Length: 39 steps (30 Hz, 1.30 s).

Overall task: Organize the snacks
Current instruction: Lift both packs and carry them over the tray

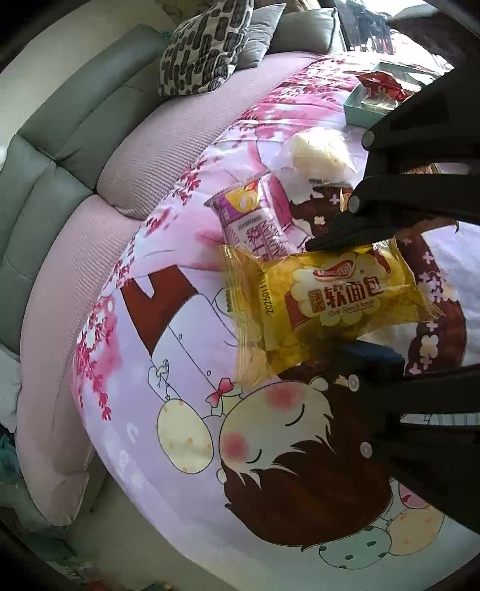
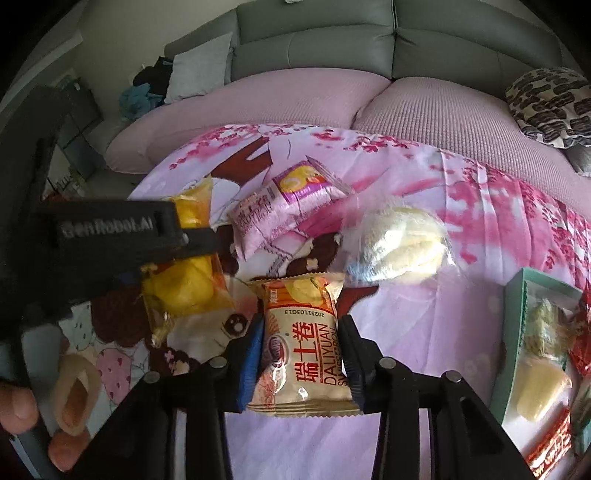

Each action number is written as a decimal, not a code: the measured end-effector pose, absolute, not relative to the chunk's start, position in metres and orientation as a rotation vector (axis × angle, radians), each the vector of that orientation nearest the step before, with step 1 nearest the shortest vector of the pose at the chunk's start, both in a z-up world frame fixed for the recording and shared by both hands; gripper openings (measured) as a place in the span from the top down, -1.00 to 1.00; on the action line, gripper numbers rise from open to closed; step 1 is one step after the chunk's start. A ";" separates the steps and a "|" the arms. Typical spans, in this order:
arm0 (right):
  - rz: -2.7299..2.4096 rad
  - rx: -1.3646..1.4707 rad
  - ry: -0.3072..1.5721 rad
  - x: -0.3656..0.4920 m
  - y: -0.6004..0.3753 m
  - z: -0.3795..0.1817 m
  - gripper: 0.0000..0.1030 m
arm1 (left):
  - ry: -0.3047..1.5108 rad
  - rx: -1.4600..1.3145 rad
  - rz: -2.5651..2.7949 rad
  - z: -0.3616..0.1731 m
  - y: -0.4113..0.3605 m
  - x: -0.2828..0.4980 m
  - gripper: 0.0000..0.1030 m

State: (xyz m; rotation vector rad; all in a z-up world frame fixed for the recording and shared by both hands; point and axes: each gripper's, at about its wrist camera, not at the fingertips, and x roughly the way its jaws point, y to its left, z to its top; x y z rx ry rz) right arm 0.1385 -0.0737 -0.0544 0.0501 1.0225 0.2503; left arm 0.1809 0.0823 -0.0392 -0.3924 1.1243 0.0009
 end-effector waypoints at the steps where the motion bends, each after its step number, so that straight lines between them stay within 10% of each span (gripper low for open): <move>1: 0.245 0.047 1.038 0.137 -0.075 -0.057 0.18 | 1.126 -0.384 -0.004 -0.038 0.080 0.180 0.12; 26: 0.201 -0.097 1.228 0.165 -0.050 -0.091 -0.18 | 1.288 -0.226 0.046 -0.072 0.079 0.181 0.10; 31: 0.198 -0.115 1.188 0.161 -0.047 -0.086 0.23 | 1.286 -0.238 0.040 -0.073 0.080 0.182 0.10; 39: 0.232 -0.028 1.147 0.145 -0.066 -0.073 0.27 | 1.262 -0.243 0.038 -0.065 0.084 0.179 0.11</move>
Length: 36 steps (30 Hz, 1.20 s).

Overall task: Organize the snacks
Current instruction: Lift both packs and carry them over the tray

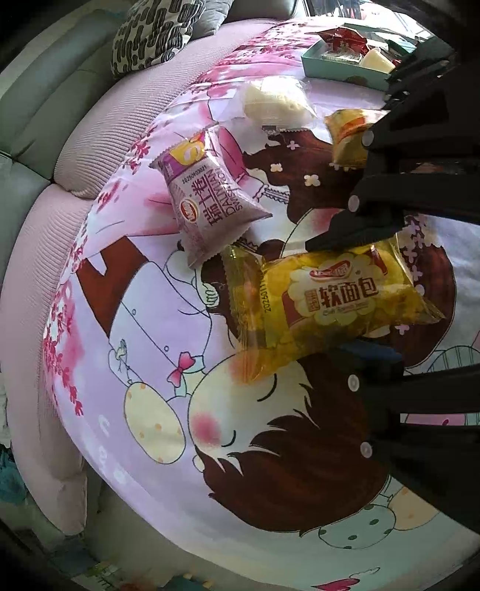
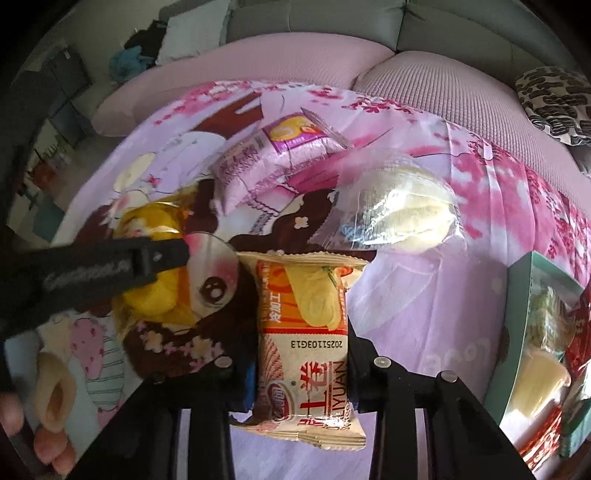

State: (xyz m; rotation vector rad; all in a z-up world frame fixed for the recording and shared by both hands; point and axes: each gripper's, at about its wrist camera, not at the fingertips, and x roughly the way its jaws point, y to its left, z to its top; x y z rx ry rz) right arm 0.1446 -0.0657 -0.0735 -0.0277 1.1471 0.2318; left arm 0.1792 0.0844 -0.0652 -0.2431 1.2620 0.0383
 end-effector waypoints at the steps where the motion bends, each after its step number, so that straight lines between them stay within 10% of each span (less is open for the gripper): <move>1: 0.228 -0.019 1.144 0.141 -0.068 -0.072 0.27 | 1.255 -0.244 0.035 -0.063 0.084 0.178 0.11; 36: -0.072 0.331 0.954 0.052 -0.225 -0.010 0.27 | 1.020 -0.252 -0.319 0.024 0.005 0.150 0.43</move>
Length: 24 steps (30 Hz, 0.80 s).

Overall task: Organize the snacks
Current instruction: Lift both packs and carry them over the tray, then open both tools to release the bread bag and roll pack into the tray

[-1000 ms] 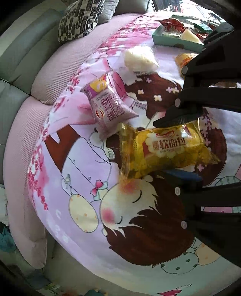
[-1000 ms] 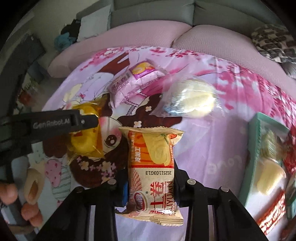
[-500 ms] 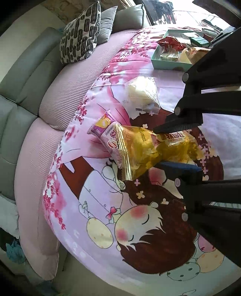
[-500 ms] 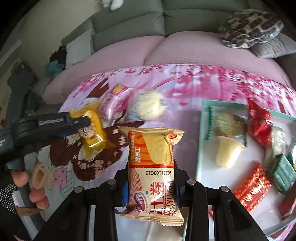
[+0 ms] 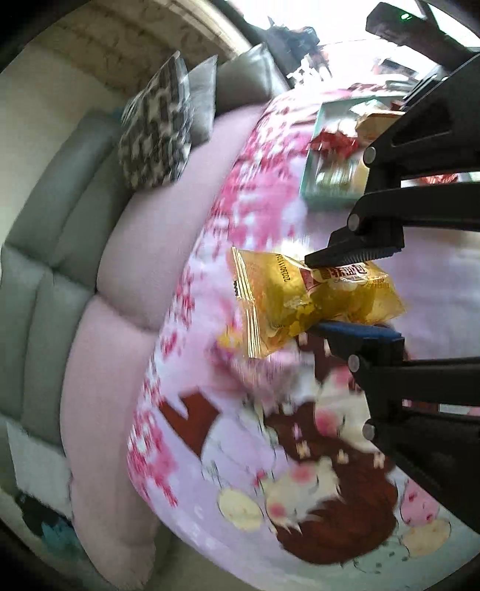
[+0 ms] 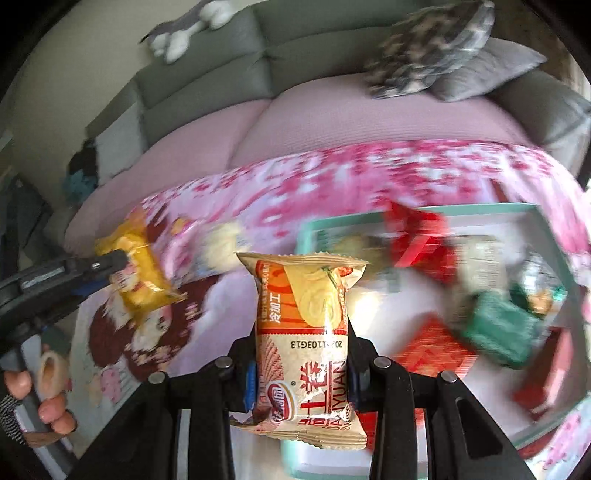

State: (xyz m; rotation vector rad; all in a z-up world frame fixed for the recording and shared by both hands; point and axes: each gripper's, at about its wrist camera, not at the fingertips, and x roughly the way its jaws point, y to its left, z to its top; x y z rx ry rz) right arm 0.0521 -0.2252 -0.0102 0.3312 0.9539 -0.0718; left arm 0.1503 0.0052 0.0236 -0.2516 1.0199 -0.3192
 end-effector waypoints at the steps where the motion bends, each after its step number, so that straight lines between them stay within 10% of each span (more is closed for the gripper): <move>1: -0.108 0.343 0.952 0.048 -0.236 -0.010 0.27 | 1.023 -0.245 -0.353 0.025 -0.006 0.149 0.43; 19: -0.377 0.461 0.980 0.018 -0.331 -0.022 0.20 | 1.203 -0.039 -0.759 -0.006 -0.170 0.107 0.41; 24: -0.374 0.487 0.976 0.016 -0.335 -0.023 -0.26 | 1.210 -0.014 -0.751 -0.005 -0.176 0.104 -0.19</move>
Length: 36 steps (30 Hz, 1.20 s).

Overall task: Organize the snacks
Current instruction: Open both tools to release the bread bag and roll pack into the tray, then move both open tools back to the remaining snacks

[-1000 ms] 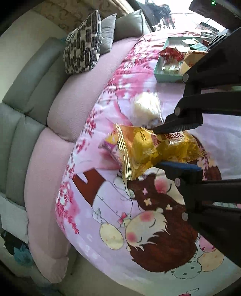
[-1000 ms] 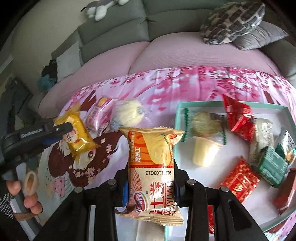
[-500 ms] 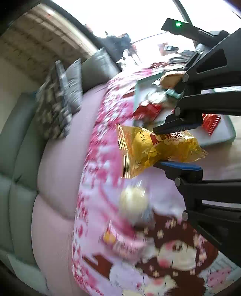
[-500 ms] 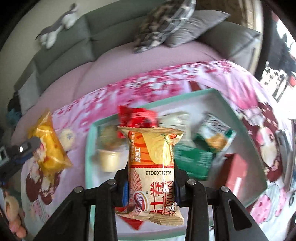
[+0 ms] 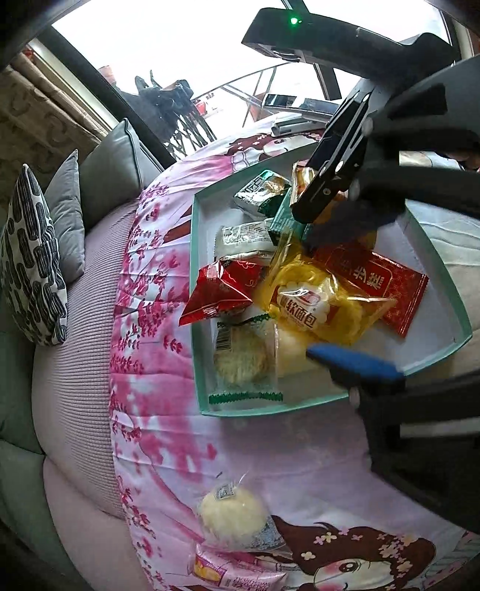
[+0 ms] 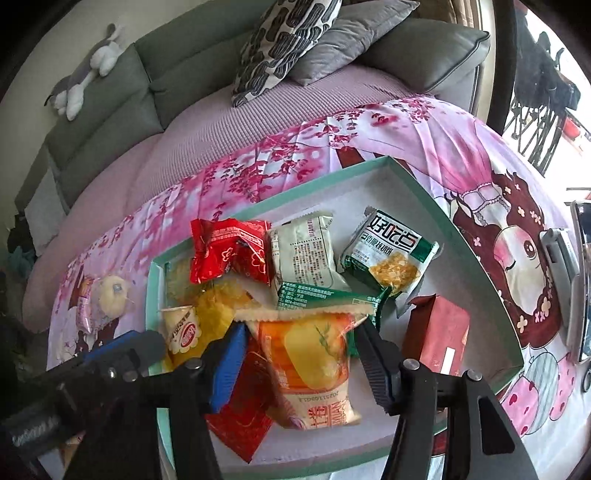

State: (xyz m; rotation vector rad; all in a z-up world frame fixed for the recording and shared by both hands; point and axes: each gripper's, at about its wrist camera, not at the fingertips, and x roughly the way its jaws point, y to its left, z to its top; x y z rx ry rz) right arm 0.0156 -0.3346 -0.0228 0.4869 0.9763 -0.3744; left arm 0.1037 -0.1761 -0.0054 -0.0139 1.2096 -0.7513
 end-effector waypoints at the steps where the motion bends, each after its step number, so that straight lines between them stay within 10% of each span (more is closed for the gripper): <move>1: -0.377 0.491 0.974 0.015 -0.336 -0.023 -0.30 | 1.202 -0.013 -0.747 -0.003 -0.174 0.104 -0.19; 13: -0.402 0.460 0.892 0.012 -0.335 -0.012 -1.00 | 1.119 -0.108 -0.434 0.000 -0.095 0.143 -0.71; 36: -0.187 0.375 0.833 0.051 -0.269 0.003 -1.00 | 1.024 -0.192 -0.079 -0.011 0.023 0.186 -0.85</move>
